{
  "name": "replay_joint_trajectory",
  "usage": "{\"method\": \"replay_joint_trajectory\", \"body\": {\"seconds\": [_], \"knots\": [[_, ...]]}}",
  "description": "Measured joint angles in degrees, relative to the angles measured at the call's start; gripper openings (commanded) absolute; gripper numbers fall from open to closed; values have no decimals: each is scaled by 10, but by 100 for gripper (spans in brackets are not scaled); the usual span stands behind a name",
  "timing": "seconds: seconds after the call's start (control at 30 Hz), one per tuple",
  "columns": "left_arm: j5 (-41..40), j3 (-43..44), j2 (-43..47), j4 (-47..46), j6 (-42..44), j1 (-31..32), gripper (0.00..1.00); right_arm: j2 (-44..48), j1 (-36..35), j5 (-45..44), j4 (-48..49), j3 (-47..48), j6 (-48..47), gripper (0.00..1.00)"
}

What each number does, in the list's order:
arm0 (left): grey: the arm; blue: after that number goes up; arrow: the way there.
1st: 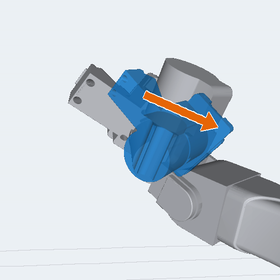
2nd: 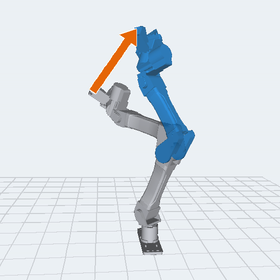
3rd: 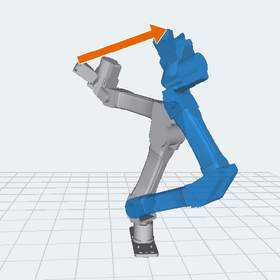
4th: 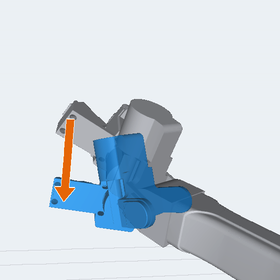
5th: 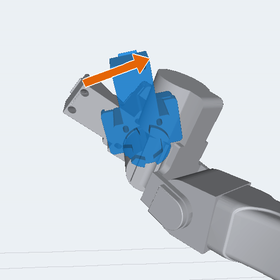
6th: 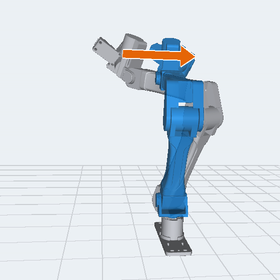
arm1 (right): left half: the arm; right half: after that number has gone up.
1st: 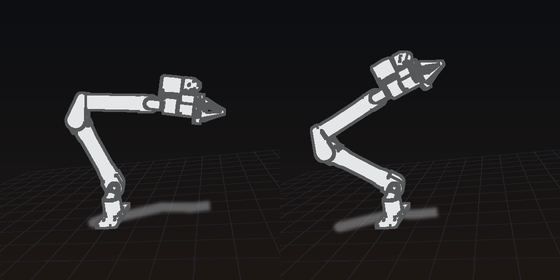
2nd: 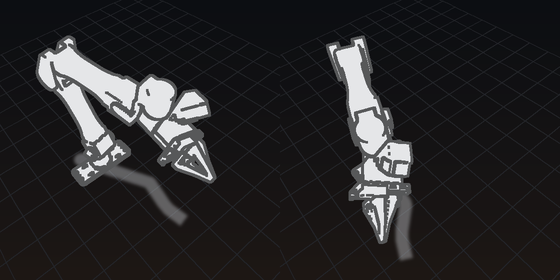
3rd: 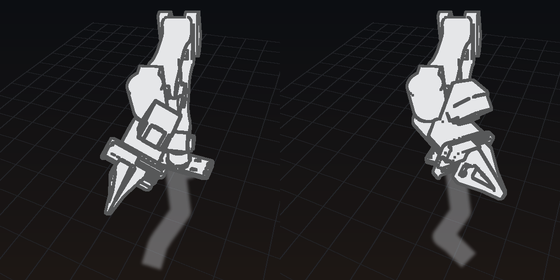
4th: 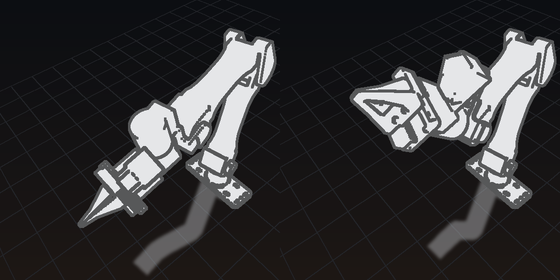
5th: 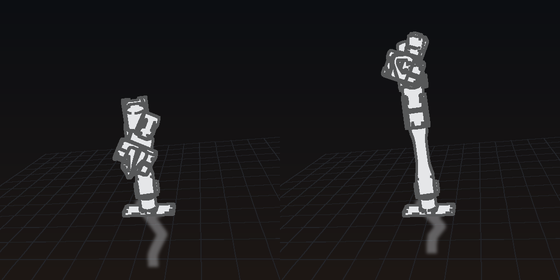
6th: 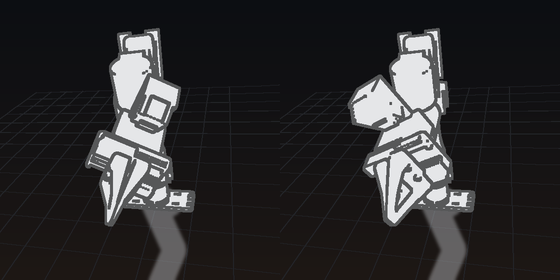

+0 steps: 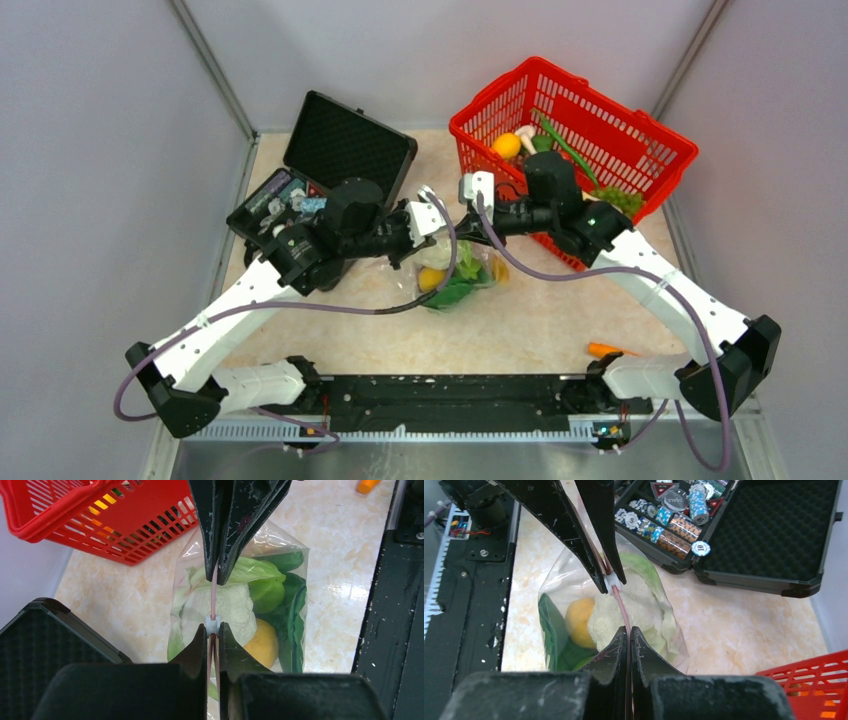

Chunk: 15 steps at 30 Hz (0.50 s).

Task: Place the food in the zip-top bag and seal the zipper
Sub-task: Zip the zipper food storage bag at the center of the board.

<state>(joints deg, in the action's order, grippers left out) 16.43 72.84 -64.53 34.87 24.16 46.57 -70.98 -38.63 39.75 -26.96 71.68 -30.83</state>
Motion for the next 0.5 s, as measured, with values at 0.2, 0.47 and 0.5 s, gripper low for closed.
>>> {"method": "replay_joint_trajectory", "body": {"seconds": [0.2,0.47,0.5], "knots": [[-33,-50,42,-25,0,2,0,22,-2,-33,15,-24,5,0],[-87,-113,115,-27,-10,1,0,39,18,-50,22,-42,13,0],[-94,-113,119,-22,-12,1,0,41,21,-50,24,-46,14,0]]}}
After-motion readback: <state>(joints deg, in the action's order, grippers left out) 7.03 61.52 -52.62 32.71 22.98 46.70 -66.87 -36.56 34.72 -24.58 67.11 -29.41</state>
